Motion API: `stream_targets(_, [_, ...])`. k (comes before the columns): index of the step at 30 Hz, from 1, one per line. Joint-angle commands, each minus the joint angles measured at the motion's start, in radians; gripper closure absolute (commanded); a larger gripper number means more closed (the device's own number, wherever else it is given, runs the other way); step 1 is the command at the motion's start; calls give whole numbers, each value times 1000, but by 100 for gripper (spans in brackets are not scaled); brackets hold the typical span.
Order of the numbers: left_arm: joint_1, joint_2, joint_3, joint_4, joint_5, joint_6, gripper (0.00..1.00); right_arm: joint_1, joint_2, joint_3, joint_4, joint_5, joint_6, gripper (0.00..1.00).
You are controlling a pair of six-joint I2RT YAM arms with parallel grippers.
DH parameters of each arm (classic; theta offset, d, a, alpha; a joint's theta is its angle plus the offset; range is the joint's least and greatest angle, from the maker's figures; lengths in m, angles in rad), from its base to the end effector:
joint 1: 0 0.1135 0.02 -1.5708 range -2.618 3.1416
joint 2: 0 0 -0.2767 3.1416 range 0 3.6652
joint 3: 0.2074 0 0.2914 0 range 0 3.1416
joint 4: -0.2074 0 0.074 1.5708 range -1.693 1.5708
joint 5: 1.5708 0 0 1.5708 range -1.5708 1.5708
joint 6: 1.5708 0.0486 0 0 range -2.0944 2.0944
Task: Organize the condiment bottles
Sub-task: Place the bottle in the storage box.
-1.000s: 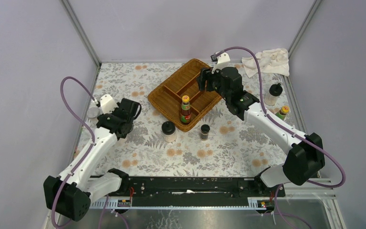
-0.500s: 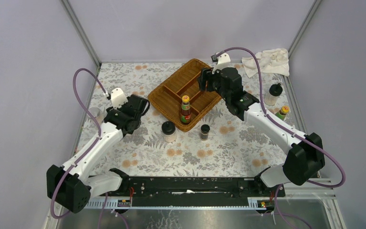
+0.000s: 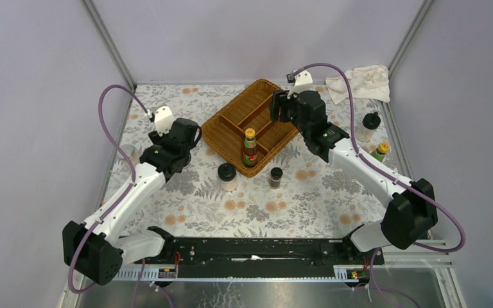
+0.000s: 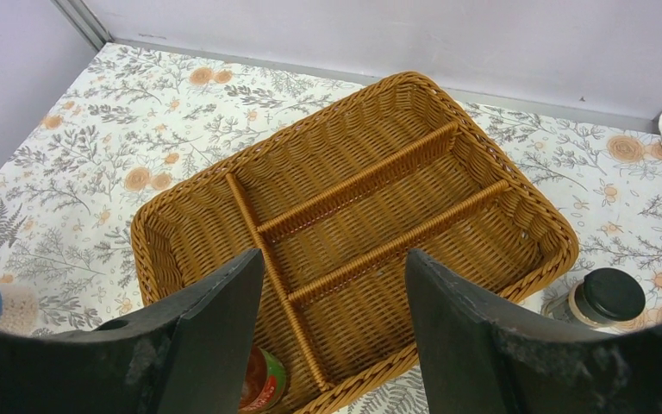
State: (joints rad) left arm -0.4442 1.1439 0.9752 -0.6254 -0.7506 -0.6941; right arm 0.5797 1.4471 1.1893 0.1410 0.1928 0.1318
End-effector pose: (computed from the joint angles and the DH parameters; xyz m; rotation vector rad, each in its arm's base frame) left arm 0.2611 -0.0876 0.2985 -0.5979 2.0427 0.2340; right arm 0.3379 0.2101 0.3592 -0.2340 1.6829 0.3710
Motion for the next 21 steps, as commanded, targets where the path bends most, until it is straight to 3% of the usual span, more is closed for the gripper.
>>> stream_targets(1, [-6,22,87,146,-12,71,100,-6,-9,9,29,38,-2,32])
stream_targets(8, [-4,100,155,204,22,107,100,-6,3,10,32,67,-6,32])
stream_targets(21, [3,366,426,305,116,229,100,-20,46,69,9,151,-24,32])
